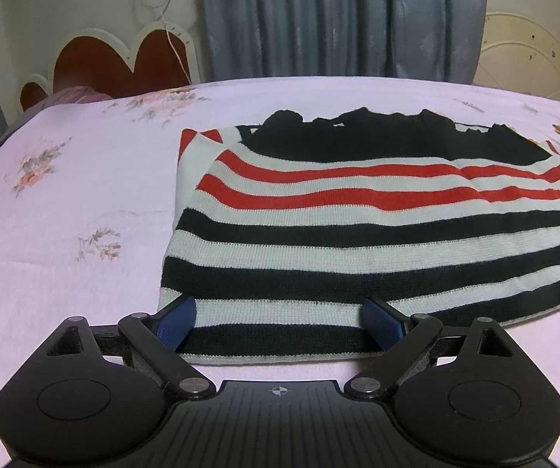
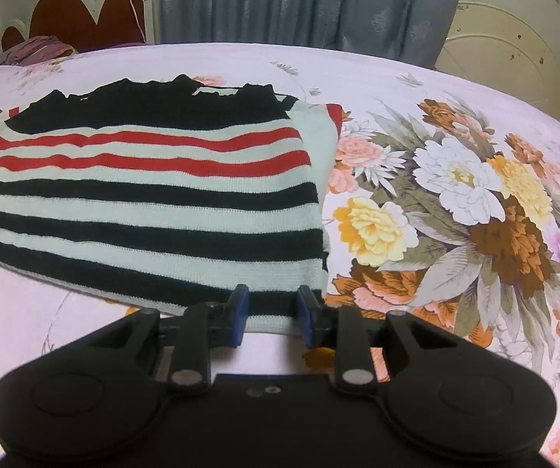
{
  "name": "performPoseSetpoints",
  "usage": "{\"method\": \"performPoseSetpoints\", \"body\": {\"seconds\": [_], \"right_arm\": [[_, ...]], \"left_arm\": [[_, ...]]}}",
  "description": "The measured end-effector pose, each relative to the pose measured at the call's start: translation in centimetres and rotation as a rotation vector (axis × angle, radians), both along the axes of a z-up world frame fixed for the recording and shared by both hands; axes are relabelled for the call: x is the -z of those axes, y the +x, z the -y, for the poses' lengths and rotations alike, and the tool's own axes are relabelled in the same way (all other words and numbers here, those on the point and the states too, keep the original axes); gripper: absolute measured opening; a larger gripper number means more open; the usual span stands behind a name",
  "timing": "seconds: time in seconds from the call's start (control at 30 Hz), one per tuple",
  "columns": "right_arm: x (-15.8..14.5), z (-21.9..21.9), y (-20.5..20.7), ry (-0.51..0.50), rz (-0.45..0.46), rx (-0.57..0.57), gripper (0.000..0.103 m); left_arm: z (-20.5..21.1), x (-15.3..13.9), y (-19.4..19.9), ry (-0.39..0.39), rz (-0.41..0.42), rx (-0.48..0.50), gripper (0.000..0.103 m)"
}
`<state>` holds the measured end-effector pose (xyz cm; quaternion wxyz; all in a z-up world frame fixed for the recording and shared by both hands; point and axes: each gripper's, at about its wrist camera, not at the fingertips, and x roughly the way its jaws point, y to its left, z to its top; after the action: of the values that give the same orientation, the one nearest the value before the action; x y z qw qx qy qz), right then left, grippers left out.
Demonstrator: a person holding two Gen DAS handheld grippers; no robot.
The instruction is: Fold small clothes
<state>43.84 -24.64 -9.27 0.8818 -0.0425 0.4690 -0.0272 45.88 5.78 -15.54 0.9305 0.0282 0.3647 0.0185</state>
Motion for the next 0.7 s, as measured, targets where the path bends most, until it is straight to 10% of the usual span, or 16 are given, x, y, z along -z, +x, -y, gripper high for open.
{"method": "performPoseSetpoints", "body": {"seconds": [0.47,0.6,0.7], "right_arm": [[-0.1,0.0,0.0,-0.008,-0.004,-0.019,0.029],[-2.8,0.4,-1.7,0.027,0.088,-0.027,0.067],[-3.7,1.1,-2.6,0.115,0.107,-0.025,0.025]], "left_arm": [[-0.3,-0.9,-0.1,0.005,-0.022,0.019,0.092],[-0.8,-2.5,-3.3,0.004,0.059,-0.031,0.092],[-2.7,-2.1,-5.1,-0.19,0.053,-0.084,0.081]]}}
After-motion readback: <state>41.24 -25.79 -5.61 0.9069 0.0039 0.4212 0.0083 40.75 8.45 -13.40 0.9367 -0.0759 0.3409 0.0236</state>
